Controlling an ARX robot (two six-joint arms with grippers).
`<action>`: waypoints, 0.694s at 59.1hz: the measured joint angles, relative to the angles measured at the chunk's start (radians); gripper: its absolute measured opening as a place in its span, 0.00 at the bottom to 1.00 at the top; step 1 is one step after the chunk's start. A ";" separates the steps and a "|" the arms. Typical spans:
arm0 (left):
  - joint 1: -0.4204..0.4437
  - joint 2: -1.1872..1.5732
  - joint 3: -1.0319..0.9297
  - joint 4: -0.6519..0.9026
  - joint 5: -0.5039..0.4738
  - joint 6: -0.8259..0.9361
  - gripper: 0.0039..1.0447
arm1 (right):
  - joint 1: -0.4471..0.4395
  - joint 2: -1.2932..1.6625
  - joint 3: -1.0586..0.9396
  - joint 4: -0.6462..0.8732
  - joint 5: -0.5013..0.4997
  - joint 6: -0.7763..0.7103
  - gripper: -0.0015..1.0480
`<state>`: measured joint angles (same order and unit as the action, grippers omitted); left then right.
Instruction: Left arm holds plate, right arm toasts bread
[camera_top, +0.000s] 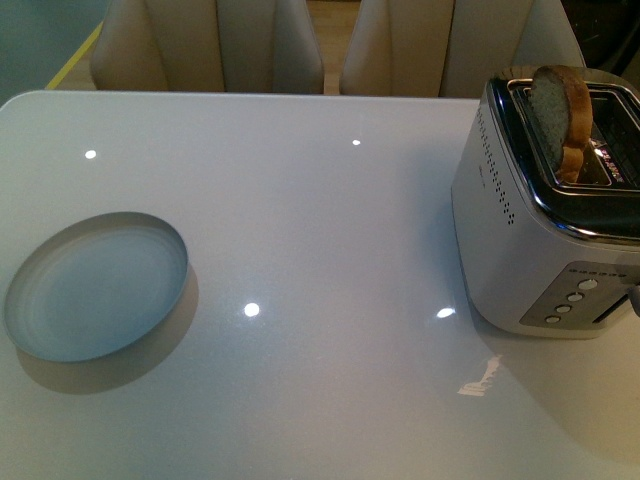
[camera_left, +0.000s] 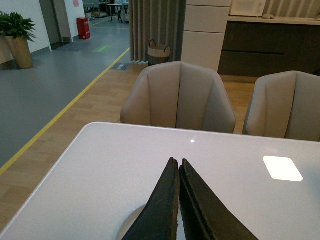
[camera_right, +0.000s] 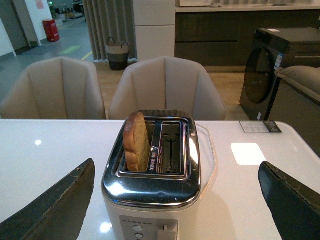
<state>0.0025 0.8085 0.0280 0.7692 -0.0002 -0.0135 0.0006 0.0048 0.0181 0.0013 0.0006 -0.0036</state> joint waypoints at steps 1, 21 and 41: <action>0.000 -0.008 -0.001 -0.007 0.000 0.000 0.03 | 0.000 0.000 0.000 0.000 0.000 0.000 0.91; 0.000 -0.260 -0.014 -0.231 0.000 0.002 0.03 | 0.000 0.000 0.000 0.000 0.000 0.000 0.91; 0.000 -0.449 -0.015 -0.409 0.000 0.002 0.03 | 0.000 0.000 0.000 0.000 0.000 0.000 0.91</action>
<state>0.0025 0.3599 0.0132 0.3603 -0.0002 -0.0116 0.0006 0.0048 0.0181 0.0013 0.0006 -0.0036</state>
